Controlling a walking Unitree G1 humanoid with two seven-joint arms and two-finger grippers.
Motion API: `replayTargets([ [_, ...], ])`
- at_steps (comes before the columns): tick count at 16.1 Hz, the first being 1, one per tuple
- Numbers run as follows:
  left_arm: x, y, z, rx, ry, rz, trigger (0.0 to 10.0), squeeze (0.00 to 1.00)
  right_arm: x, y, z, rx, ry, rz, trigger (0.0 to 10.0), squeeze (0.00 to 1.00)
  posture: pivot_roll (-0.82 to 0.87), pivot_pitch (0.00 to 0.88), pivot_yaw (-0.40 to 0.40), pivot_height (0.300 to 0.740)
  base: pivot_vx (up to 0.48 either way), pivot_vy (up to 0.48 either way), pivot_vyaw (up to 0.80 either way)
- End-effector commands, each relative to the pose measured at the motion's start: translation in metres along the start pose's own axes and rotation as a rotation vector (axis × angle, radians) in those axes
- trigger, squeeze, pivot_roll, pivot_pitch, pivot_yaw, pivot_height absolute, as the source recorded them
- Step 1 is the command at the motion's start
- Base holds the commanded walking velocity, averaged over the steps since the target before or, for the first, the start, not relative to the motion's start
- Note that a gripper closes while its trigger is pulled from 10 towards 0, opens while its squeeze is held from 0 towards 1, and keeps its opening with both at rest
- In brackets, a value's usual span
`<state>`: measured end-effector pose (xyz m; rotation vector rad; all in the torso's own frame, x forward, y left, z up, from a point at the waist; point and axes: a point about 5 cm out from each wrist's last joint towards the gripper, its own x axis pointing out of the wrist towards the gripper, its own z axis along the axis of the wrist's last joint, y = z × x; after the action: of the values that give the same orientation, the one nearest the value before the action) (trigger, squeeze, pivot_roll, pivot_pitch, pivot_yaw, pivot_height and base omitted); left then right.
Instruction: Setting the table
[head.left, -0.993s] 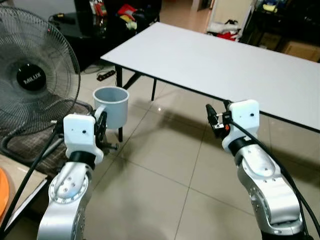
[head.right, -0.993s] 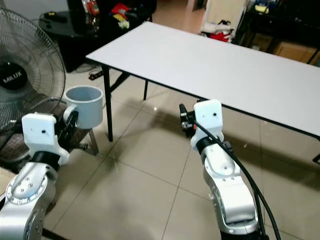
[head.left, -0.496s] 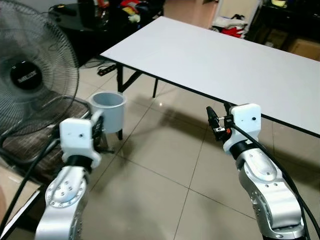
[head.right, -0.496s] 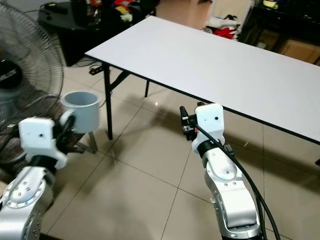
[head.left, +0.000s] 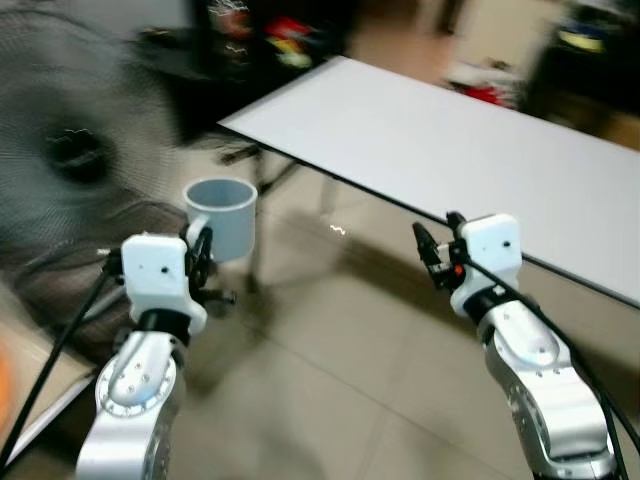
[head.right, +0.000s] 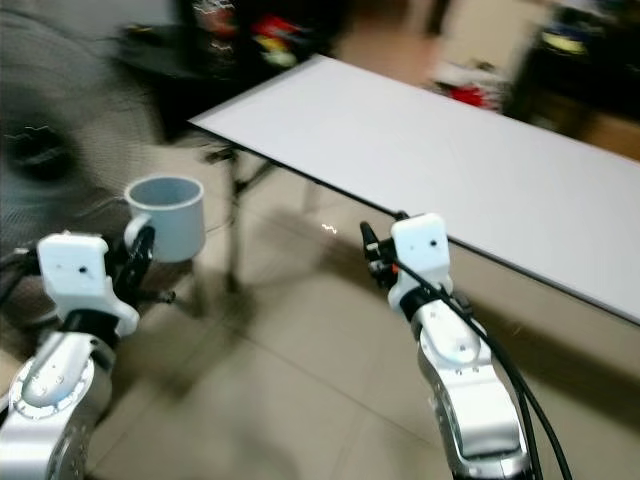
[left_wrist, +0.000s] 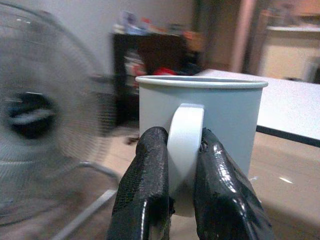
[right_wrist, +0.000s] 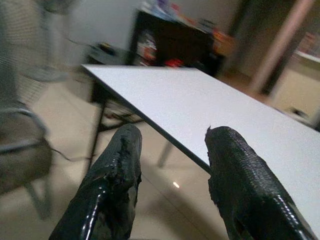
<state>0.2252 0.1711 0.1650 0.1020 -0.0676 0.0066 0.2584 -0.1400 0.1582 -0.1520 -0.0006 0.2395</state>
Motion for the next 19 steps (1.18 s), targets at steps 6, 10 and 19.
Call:
replayTargets([
  [6, 0.011, 0.002, 0.003, 0.034, -0.019, -0.021, 10.0, 0.0, 0.005, 0.01, 0.005, 0.158, -0.033, 0.019, 10.0, 0.0, 0.09, 0.0, -0.053, 0.74, 0.337, 0.0, 0.13],
  [10, 0.019, -0.002, 0.005, 0.035, -0.03, -0.059, 10.0, 0.0, 0.008, 0.005, 0.004, 0.157, -0.041, -0.039, 10.0, 0.0, 0.07, 0.0, -0.028, 0.74, 0.337, 0.0, 0.0],
  [19, 0.027, 0.0, 0.004, 0.032, -0.043, -0.054, 10.0, 0.0, 0.012, 0.001, 0.006, 0.114, -0.056, -0.036, 10.0, 0.0, 0.06, 0.0, -0.023, 0.74, 0.335, 0.0, 0.0],
])
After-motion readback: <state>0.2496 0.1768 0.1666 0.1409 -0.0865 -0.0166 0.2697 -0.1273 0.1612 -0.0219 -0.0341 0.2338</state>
